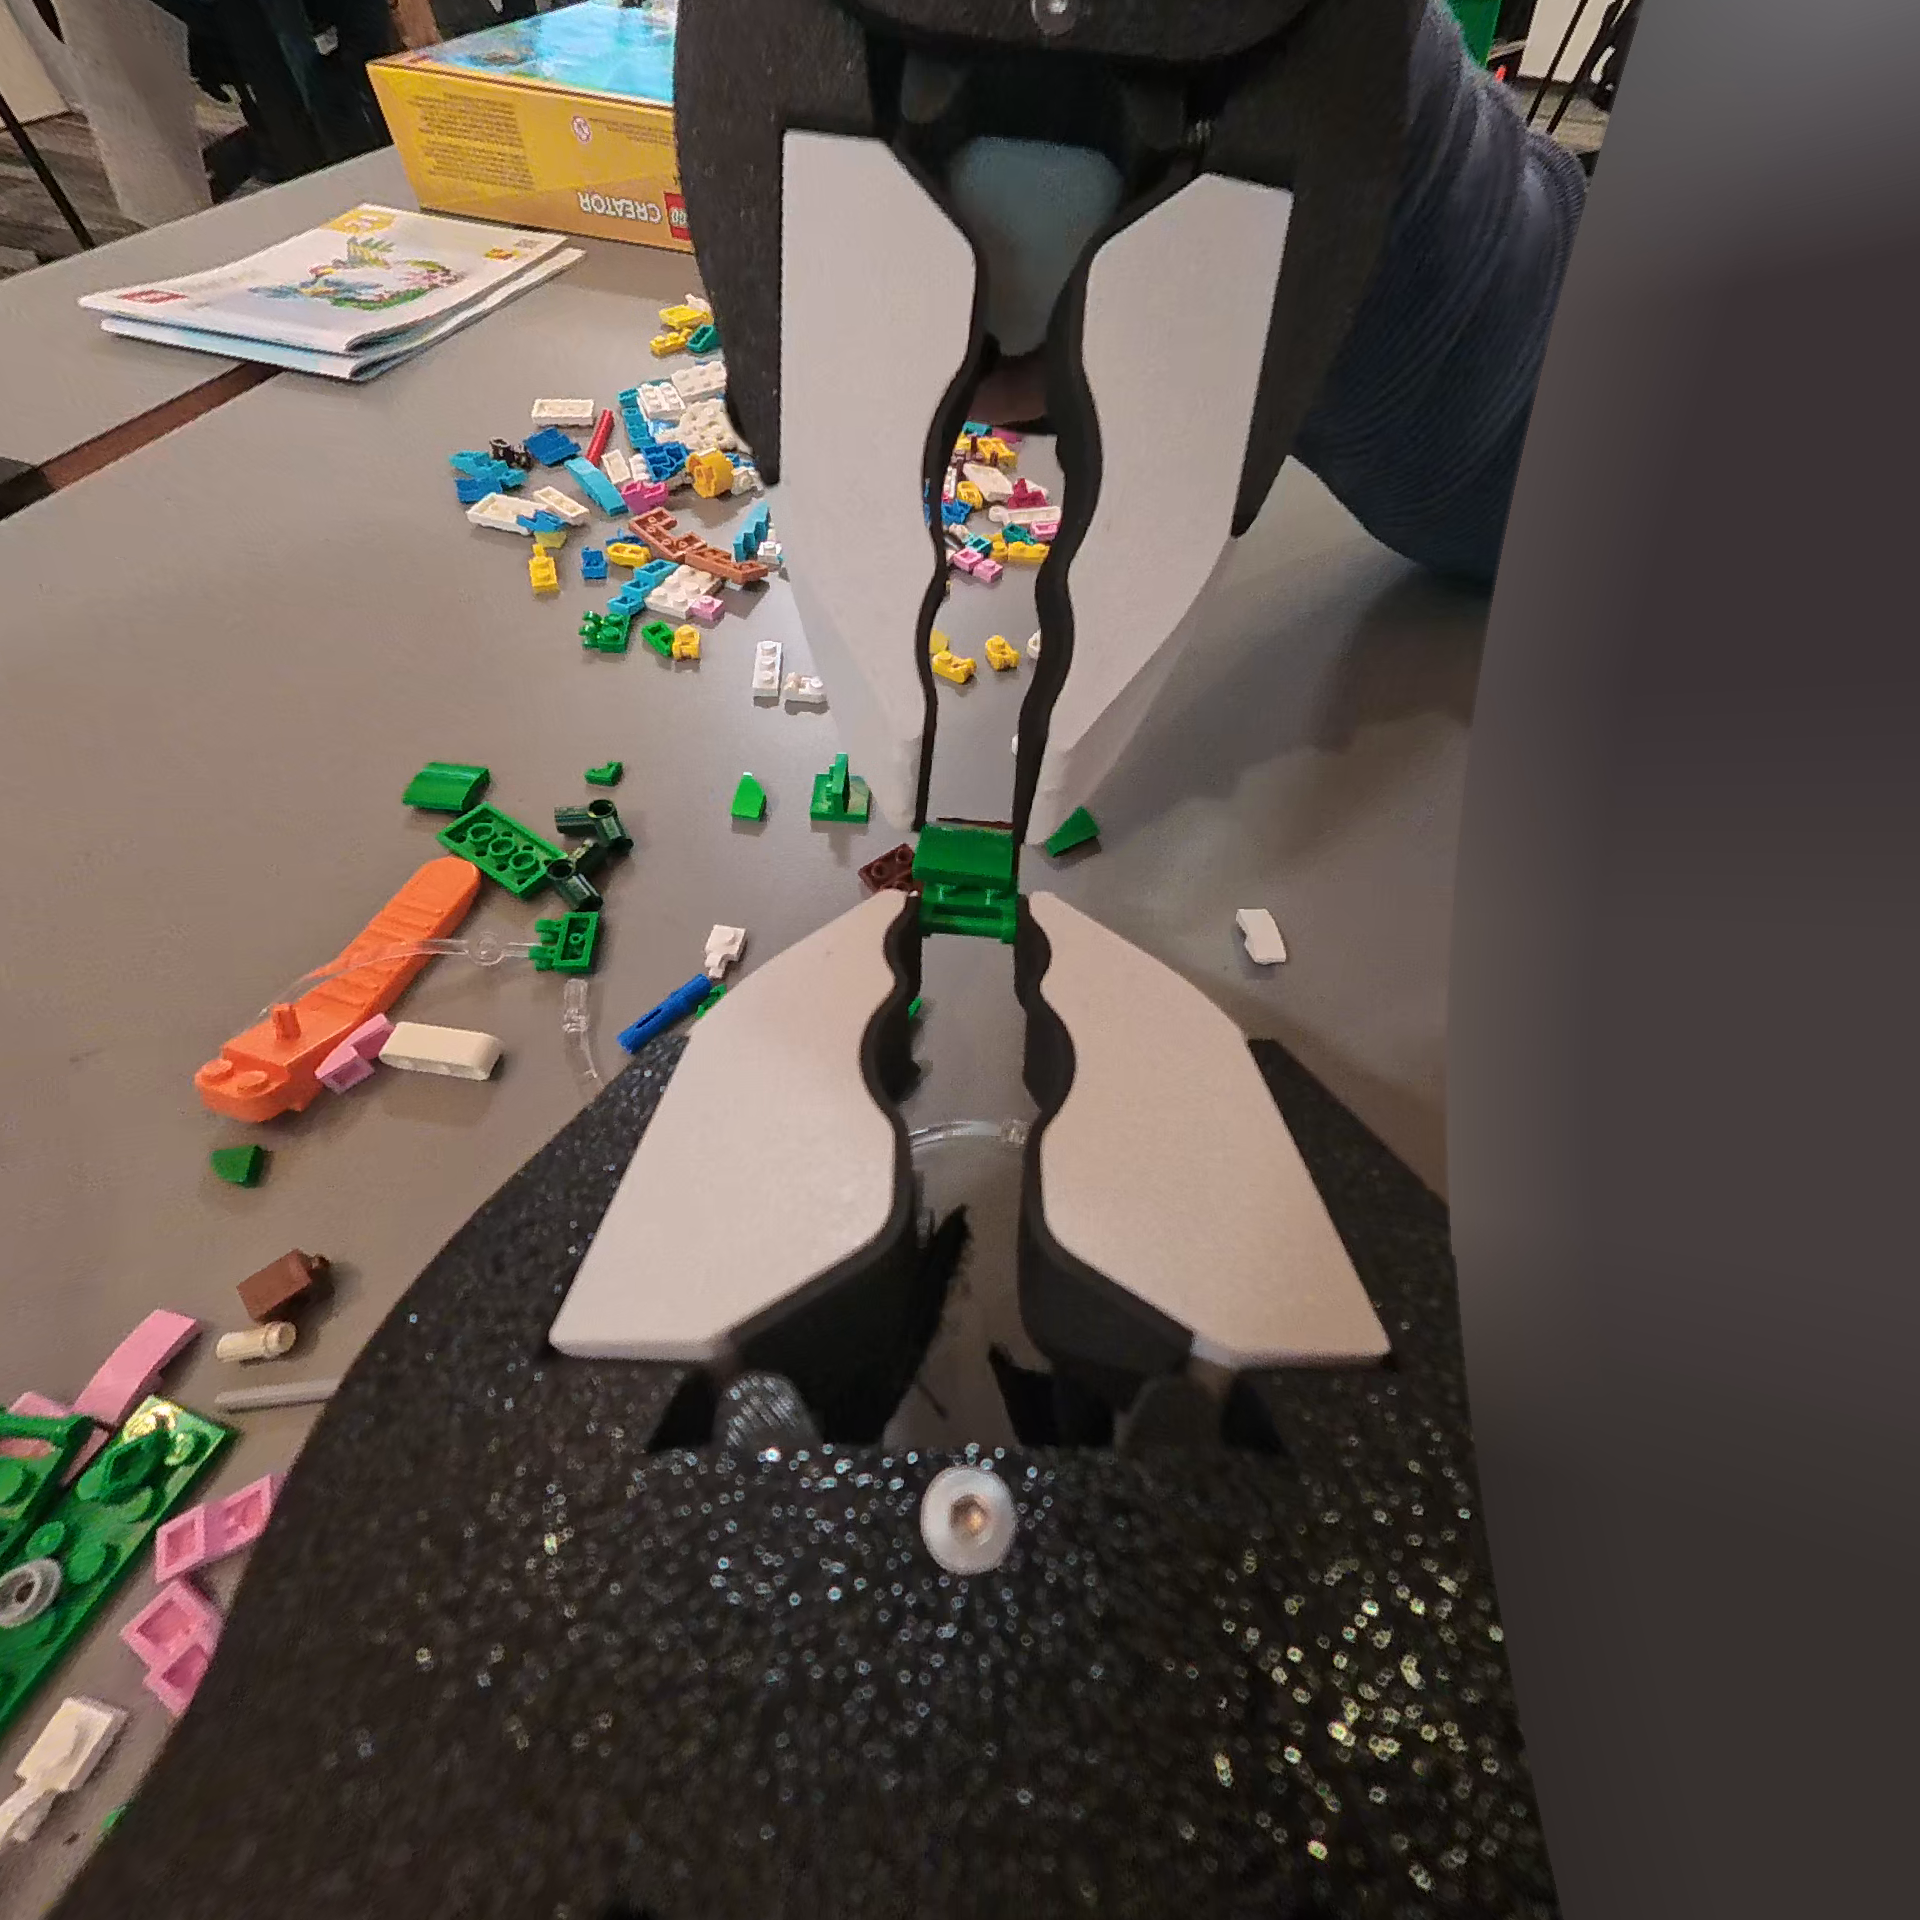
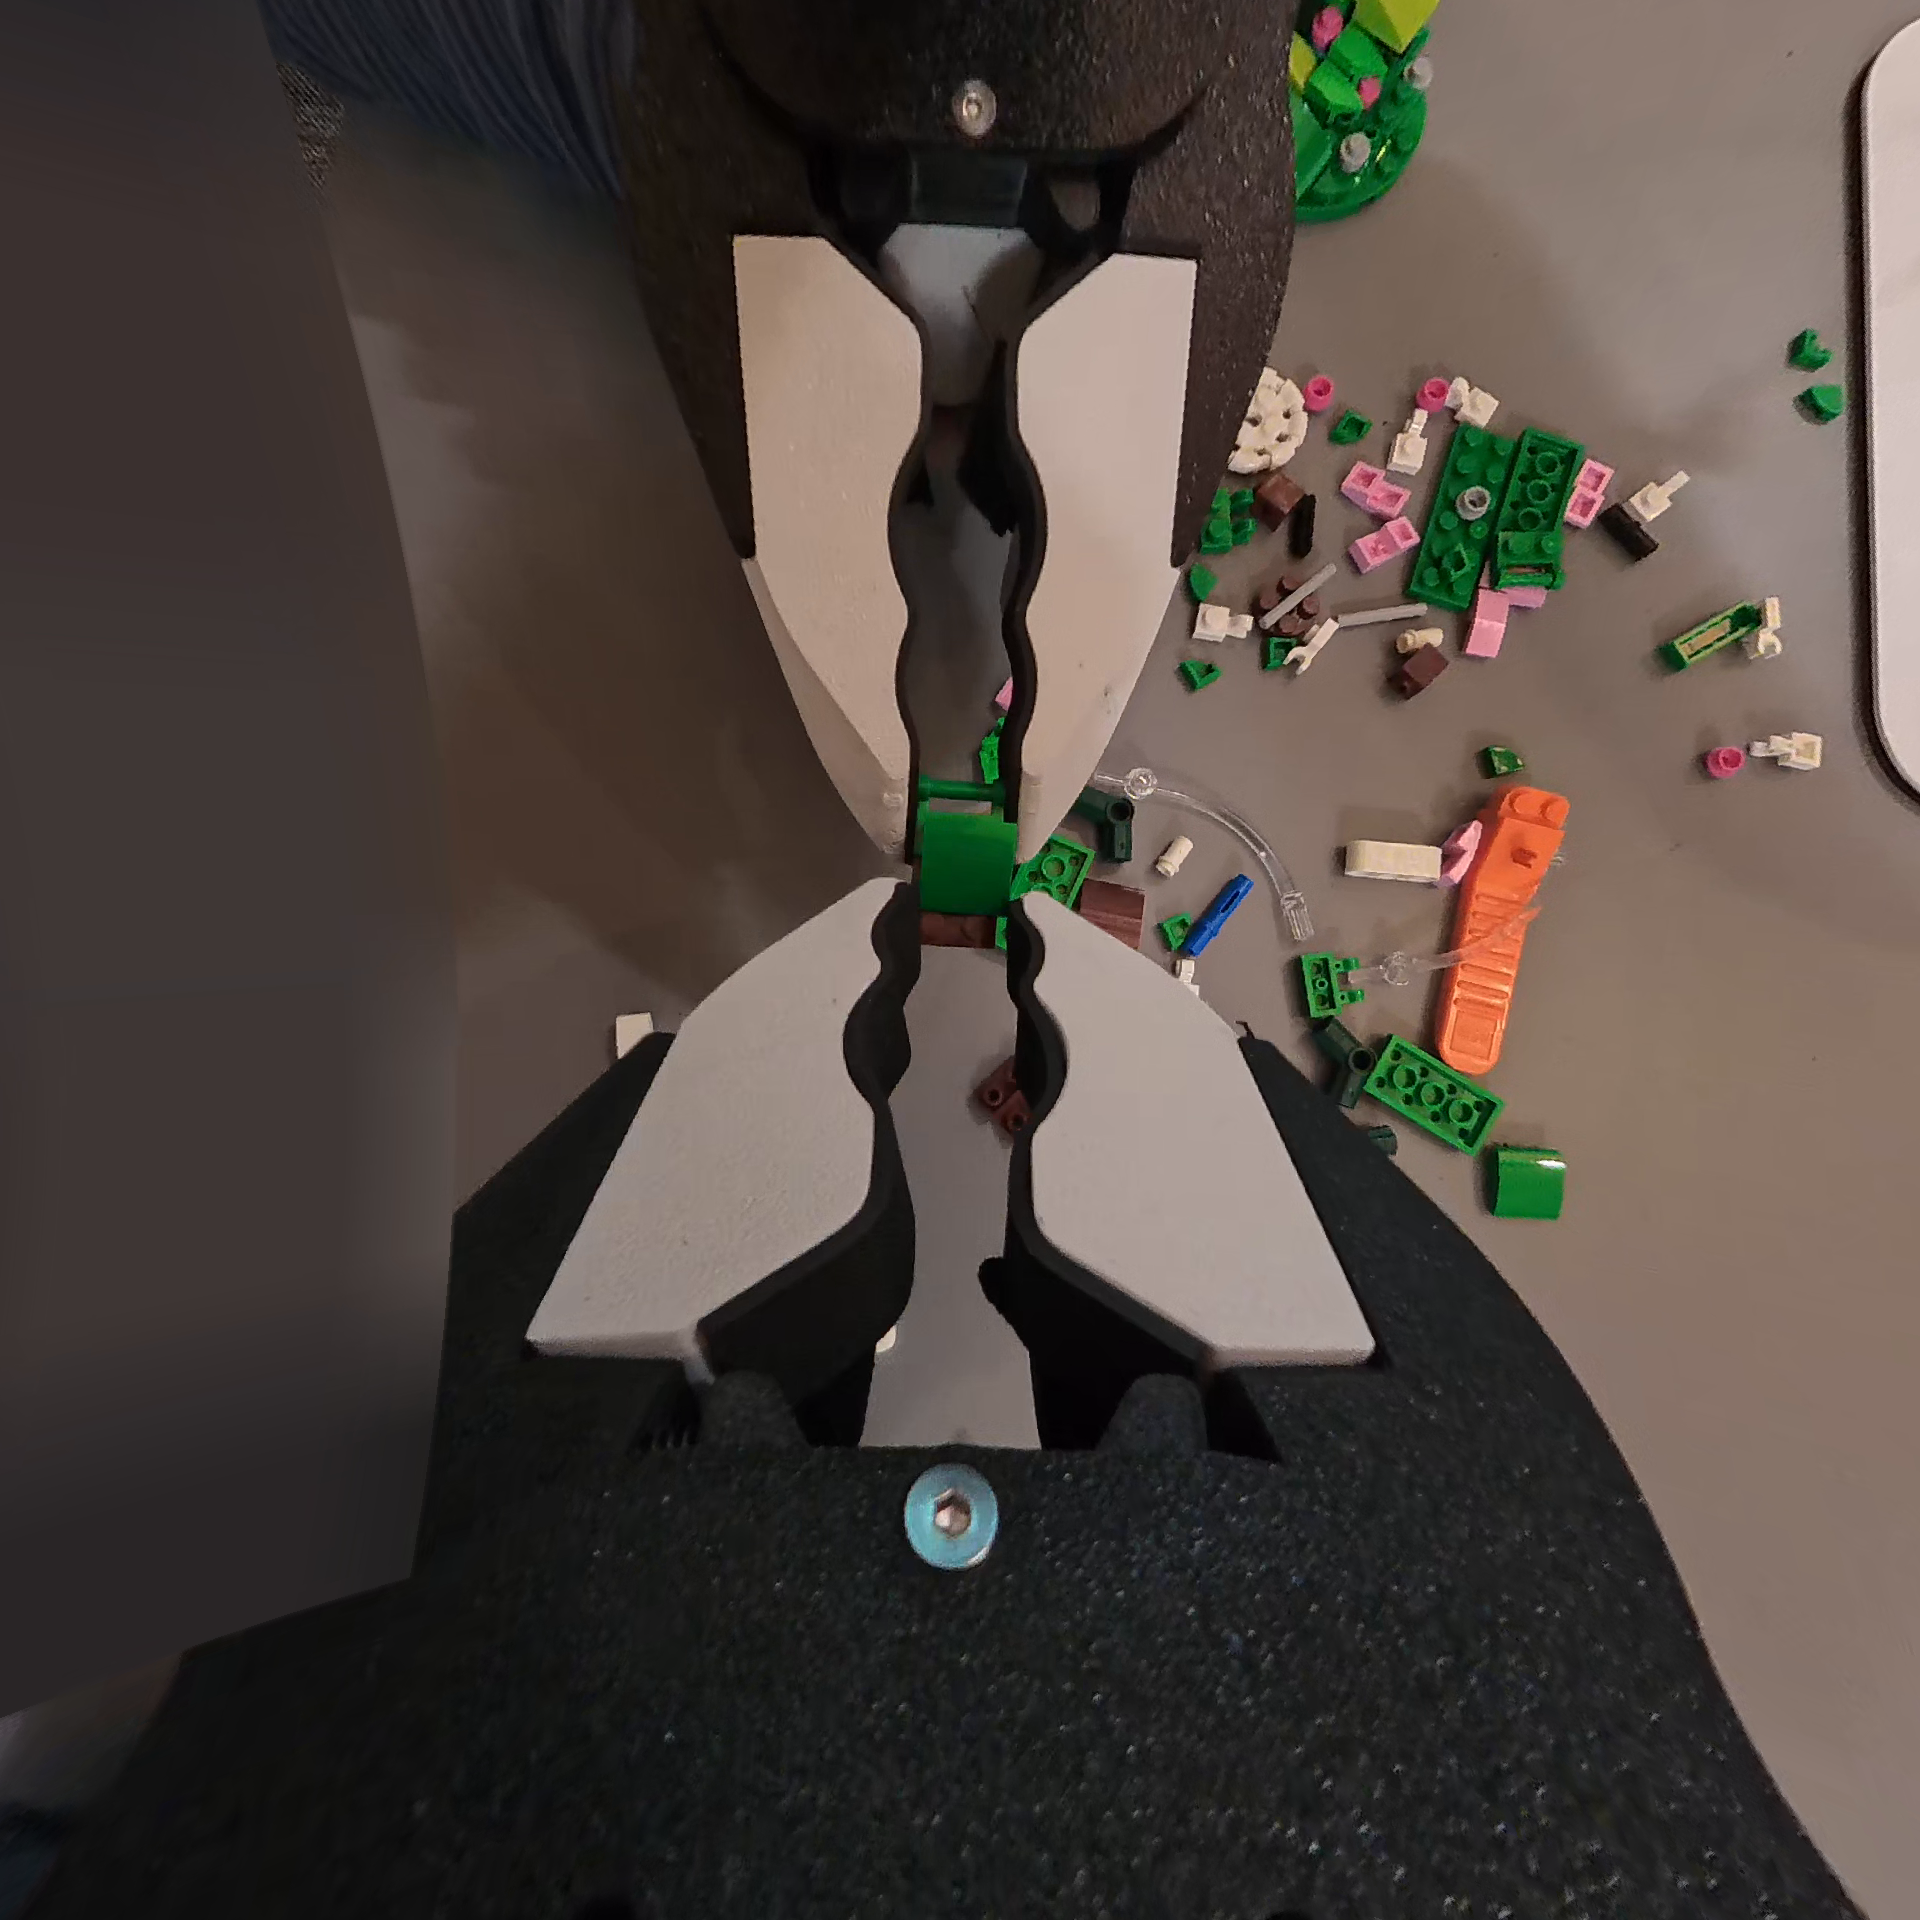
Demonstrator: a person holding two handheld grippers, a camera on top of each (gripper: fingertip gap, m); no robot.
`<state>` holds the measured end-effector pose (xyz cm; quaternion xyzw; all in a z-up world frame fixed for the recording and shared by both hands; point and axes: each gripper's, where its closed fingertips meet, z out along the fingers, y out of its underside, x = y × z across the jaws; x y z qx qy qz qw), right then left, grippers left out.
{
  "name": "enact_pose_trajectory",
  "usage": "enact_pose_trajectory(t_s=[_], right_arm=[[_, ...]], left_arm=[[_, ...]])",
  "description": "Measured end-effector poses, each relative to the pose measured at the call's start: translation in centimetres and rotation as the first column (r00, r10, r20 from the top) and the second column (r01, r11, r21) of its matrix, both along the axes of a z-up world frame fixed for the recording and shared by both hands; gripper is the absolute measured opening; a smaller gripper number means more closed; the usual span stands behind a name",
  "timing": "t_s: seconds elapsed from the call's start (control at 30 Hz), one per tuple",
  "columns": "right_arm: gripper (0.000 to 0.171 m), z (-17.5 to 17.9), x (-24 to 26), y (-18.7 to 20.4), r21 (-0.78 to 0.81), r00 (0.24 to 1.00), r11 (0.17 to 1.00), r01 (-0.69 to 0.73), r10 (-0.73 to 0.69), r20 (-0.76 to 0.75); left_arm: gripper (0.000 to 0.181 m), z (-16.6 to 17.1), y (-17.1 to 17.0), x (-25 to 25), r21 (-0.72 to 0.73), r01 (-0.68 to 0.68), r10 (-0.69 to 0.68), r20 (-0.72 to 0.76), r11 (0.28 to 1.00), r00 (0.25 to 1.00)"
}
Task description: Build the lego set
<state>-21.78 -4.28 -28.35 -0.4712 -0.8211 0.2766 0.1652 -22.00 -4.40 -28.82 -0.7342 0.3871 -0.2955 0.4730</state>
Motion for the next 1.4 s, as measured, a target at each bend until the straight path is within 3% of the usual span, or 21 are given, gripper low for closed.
enact_pose_trajectory(t_s=[0.3,0.43,0.53,0.63,0.73,0.8,0.93,1.1,1.4], right_arm=[[0.016,0.1,0.0,-0.3,0.003,1.0,1.0,-0.002,0.002,-0.002],[0.026,0.5,0.0,0.3,0.033,1.0,0.999,0.015,-0.014,-0.027],[0.046,1.3,-0.1,0.9,0.127,0.991,0.992,-0.001,0.017,-0.13],[0.061,2.1,-0.8,0.9,0.378,0.929,0.925,-0.033,0.168,-0.33],[0.053,3.2,-1.4,0.4,0.659,0.806,0.752,0.02,0.378,-0.456],[0.051,3.3,-1.7,-0.1,0.713,0.76,0.699,0.053,0.435,-0.483],[0.035,3.8,-2.0,-1.5,0.725,0.676,0.685,0.079,0.498,-0.544],[0.016,3.8,-2.3,-1.8,0.737,0.665,0.67,0.086,0.512,-0.543],[0.01,4.1,-2.0,-2.2,0.744,0.673,0.663,0.082,0.513,-0.532]], left_arm=[[0.016,0.1,0.0,0.1,0.008,0.001,-0.001,0.004,1.0,1.0],[0.016,0.3,0.2,-0.2,0.008,-0.016,0.016,0.015,1.0,1.0],[0.016,1.0,0.3,-0.5,0.0,-0.031,0.031,0.06,1.0,0.998],[0.016,2.2,0.2,-0.7,-0.027,-0.025,0.029,0.159,0.999,0.987],[0.016,3.3,0.0,-0.8,-0.051,0.0,0.013,0.253,0.999,0.967],[0.016,3.8,-0.3,-0.7,-0.068,0.025,-0.004,0.301,0.997,0.954],[0.016,4.4,-0.9,-0.3,-0.103,0.091,-0.046,0.376,0.991,0.926],[0.016,4.3,-1.6,0.3,-0.118,0.14,-0.085,0.384,0.983,0.919],[0.016,4.8,-2.2,0.7,-0.152,0.203,-0.116,0.449,0.967,0.886]])
